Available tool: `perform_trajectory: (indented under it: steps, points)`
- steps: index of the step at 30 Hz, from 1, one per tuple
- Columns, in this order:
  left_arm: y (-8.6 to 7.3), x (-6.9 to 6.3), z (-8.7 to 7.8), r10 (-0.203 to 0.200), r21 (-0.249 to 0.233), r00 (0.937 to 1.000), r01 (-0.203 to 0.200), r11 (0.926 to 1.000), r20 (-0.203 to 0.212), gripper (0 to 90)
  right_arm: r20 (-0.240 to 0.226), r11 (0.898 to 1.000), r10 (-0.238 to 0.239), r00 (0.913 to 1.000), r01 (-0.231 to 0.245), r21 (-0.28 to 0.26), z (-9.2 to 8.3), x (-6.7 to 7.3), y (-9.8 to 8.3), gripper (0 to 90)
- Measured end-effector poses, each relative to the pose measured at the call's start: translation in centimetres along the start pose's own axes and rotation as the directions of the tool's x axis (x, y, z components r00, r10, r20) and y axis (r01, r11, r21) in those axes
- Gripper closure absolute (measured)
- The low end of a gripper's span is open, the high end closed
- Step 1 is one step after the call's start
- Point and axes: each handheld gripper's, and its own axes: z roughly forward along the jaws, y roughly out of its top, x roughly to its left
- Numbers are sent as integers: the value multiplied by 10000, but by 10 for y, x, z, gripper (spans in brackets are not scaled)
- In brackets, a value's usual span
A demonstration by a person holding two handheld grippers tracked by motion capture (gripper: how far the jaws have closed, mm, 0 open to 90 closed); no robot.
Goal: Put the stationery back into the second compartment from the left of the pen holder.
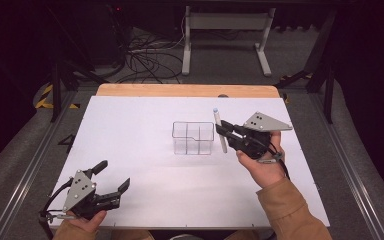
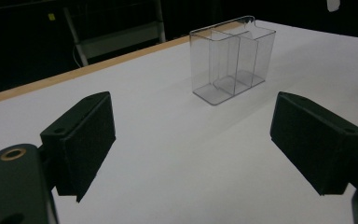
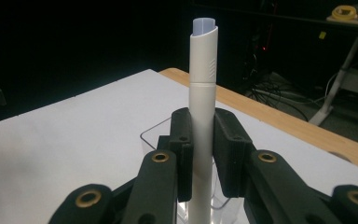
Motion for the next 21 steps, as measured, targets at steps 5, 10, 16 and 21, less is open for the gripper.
perform_trajectory:
  steps: [5,10,16,21]
  points:
    - [0,0,0,-33,-5,10000,33,10000,-9,148,-242,9960,-755,9969,742,-492,9,-1,1,786]
    - [0,0,0,-63,-1,10000,63,10000,-5,148,-400,9935,-830,9957,795,-820,17,-4,2,786]
    - [0,1,0,-1,13,10000,1,10000,-16,148,-634,9905,-806,9947,728,-1171,27,-4,5,786]
    - [-1,1,0,10,15,10000,-10,10000,-23,148,-743,9882,-799,9940,692,-1364,37,-6,6,786]
